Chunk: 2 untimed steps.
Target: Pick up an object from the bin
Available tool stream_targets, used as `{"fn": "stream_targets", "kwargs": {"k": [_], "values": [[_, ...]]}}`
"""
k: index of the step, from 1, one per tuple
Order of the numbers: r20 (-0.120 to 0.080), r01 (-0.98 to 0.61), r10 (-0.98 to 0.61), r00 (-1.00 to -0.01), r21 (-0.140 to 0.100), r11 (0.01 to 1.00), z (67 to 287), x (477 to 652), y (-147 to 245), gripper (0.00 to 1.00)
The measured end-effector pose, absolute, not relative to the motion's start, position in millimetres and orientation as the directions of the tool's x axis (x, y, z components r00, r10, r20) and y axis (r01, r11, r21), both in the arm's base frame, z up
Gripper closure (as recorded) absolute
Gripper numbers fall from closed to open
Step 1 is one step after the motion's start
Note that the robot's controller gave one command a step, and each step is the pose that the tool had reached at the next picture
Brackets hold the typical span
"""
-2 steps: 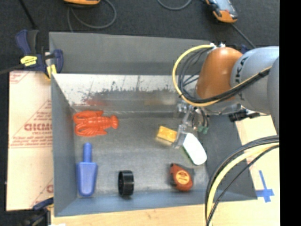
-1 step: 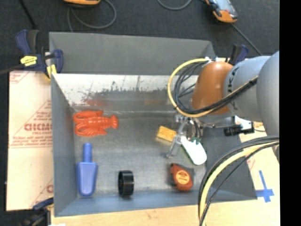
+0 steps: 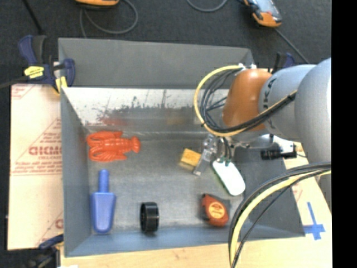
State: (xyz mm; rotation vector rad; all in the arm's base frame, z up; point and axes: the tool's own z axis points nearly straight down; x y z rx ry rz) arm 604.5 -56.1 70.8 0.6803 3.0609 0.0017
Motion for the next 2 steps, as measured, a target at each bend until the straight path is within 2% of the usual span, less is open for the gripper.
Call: {"fn": "stream_targets", "kwargs": {"k": [1,2], "values": [[-0.005,0.422,0.422,-0.907,0.001,0.907,70.8,604.3,-56.4,1.00],[-0.008,0.426,0.426,-0.905,0.002,0.905,232.2,621.6,-77.9,1.00]]}}
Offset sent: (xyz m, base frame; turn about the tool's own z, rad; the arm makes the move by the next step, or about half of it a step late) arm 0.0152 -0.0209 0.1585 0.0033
